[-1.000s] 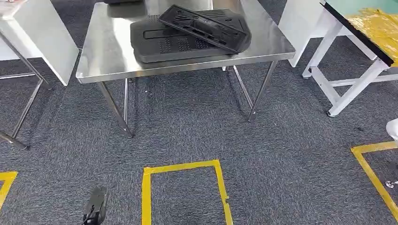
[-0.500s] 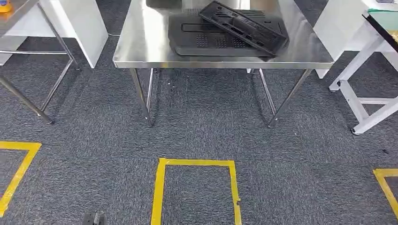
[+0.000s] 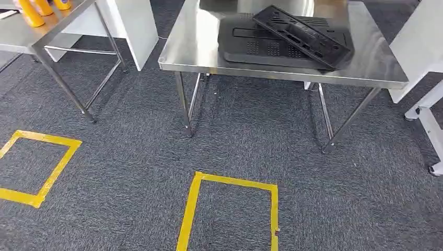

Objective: Take the parts from the cabinet and place them on the table.

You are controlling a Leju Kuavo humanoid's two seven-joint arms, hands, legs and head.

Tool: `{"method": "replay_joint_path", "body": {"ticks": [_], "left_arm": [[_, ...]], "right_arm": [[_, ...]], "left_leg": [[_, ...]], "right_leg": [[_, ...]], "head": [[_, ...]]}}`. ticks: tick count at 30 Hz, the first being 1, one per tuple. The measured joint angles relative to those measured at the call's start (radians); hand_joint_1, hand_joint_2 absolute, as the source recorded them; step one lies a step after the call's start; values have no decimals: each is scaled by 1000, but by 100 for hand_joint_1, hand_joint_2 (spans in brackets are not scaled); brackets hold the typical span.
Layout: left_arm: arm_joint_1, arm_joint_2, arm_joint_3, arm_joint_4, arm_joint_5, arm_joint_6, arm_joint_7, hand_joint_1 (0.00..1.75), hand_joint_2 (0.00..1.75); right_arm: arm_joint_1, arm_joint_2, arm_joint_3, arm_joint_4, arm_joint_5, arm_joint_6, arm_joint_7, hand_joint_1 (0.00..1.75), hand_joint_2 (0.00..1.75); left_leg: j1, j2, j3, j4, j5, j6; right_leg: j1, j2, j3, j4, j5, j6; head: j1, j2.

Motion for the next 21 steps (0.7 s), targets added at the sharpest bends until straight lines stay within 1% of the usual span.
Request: {"method": "replay_joint_path", "body": {"ticks": [1, 2, 3, 4, 5, 6, 7, 8, 9, 10, 11, 12, 13, 14, 15, 16, 17, 18, 19, 20, 21], "left_arm": [[1, 0, -2, 0, -2, 0, 3, 0, 0], [1, 0, -3, 0, -1, 2, 8, 0, 0], [-2, -3, -3, 1, 7, 6, 17, 0, 0], [-3, -6, -2, 1, 14, 11, 22, 0, 0], [-3, -7, -2, 1, 22, 13, 25, 0, 0], [0, -7, 2, 1, 35, 22, 26, 0, 0], [3, -7, 9, 2, 53, 31, 24, 0, 0], [4, -9, 24, 3, 73, 40, 22, 0, 0], [5, -12, 34, 3, 87, 45, 21, 0, 0], [4, -13, 42, 3, 93, 52, 19, 0, 0], [2, -15, 48, 3, 95, 54, 18, 0, 0], [1, -17, 52, 3, 95, 56, 15, 0, 0], [2, -17, 55, 3, 93, 62, 8, 0, 0], [3, -18, 57, 3, 86, 72, -9, 0, 0], [5, -20, 58, 3, 80, 82, -24, 0, 0], [7, -24, 58, 3, 74, 94, -46, 0, 0], [7, -27, 58, 3, 71, 103, -69, 0, 0], [6, -32, 59, 3, 72, 105, -89, 0, 0], [6, -34, 61, 3, 72, 99, -98, 0, 0], [6, -35, 64, 3, 80, 82, -101, 0, 0], [7, -36, 67, 4, 84, 61, -100, 0, 0]], "right_arm": [[-1, 0, 5, 0, 3, 0, 3, 0, 0], [-2, 0, 13, 0, 9, 0, 5, 0, 0], [-1, -3, 21, 0, 18, -1, 8, 0, 0], [-1, -3, 26, 0, 25, -1, 8, 0, 0], [-1, -5, 33, 0, 33, -1, 9, 0, 0], [-1, -5, 41, 0, 42, -2, 9, 0, 0], [-2, -6, 48, 0, 47, -1, 7, 0, 0], [-2, -8, 54, 0, 52, -1, 5, 0, 0], [-1, -13, 59, 0, 57, 1, 3, 0, 0], [2, -13, 63, 0, 60, 2, 1, 0, 0], [5, -16, 66, 0, 61, 3, 1, 0, 0], [7, -17, 70, 0, 62, 4, 1, 0, 0], [8, -19, 71, 0, 63, 4, 1, 0, 0], [9, -20, 74, 0, 63, 4, 1, 0, 0], [10, -21, 76, 0, 64, 4, 2, 0, 0], [10, -21, 76, 0, 65, 4, 2, 0, 0], [9, -22, 76, 0, 65, 4, 2, 0, 0], [9, -24, 77, 0, 66, 4, 2, 0, 0], [9, -25, 77, 0, 67, 4, 1, 0, 0], [8, -25, 77, 0, 71, 6, 0, 0, 0], [7, -26, 79, 0, 73, 10, -3, 0, 0]], "left_leg": [[3, 10, 48, -75, 34, -3], [4, 40, 102, -162, 67, -5], [-3, 94, 134, -222, 58, -9], [-5, 73, 131, -227, 63, 8], [-5, 60, 127, -226, 63, 22], [-9, 52, 122, -226, 66, 27], [-12, 40, 117, -226, 68, 35], [-6, 27, 116, -232, 77, 47], [-4, 18, 112, -233, 80, 53], [-3, 9, 106, -233, 85, 60], [-4, -5, 98, -233, 90, 67], [-5, -20, 91, -233, 93, 70], [-6, -34, 86, -232, 97, 71], [-6, -51, 82, -232, 102, 71], [-6, -65, 79, -232, 106, 69], [-5, -81, 76, -232, 111, 66], [-4, -97, 74, -232, 116, 62], [-2, -109, 71, -232, 121, 56], [-10, -119, 70, -231, 124, 50], [-10, -125, 67, -233, 127, 45], [-9, -132, 66, -237, 132, 38]], "right_leg": [[-2, -12, 0, 3, -1, 1], [-3, -22, 2, 7, -5, 7], [7, -33, -2, 15, -10, 16], [11, -41, -12, 23, -14, 23], [13, -48, -4, 22, -12, 27], [13, -56, -3, 19, -11, 29], [10, -67, -2, 17, -8, 34], [4, -59, -6, 22, -14, 42], [1, -1, -20, 44, -35, 45], [-1, 40, -42, 97, -69, 40], [-2, 59, -78, 178, -108, 34], [-3, 66, -115, 258, -140, 32], [-3, 69, -143, 320, -160, 33], [-3, 71, -147, 334, -157, 38], [-3, 72, -129, 298, -139, 45], [-4, 78, -87, 218, -105, 52], [-6, 92, -34, 120, -70, 56], [-10, 157, 17, 28, -49, 53], [0, 164, 15, 20, -49, 45], [-3, 150, 13, 17, -44, 39], [3, 143, 12, 18, -42, 36]], "head": [[1, 0], [0, 0], [0, 0], [-2, 0], [3, 0], [3, 0], [2, 0], [1, 0], [5, 0], [6, 0], [7, 0], [6, 0], [6, 0], [6, 0], [6, 0], [6, 0], [6, 0], [7, 0], [6, 0], [5, 0], [5, 0]]}}
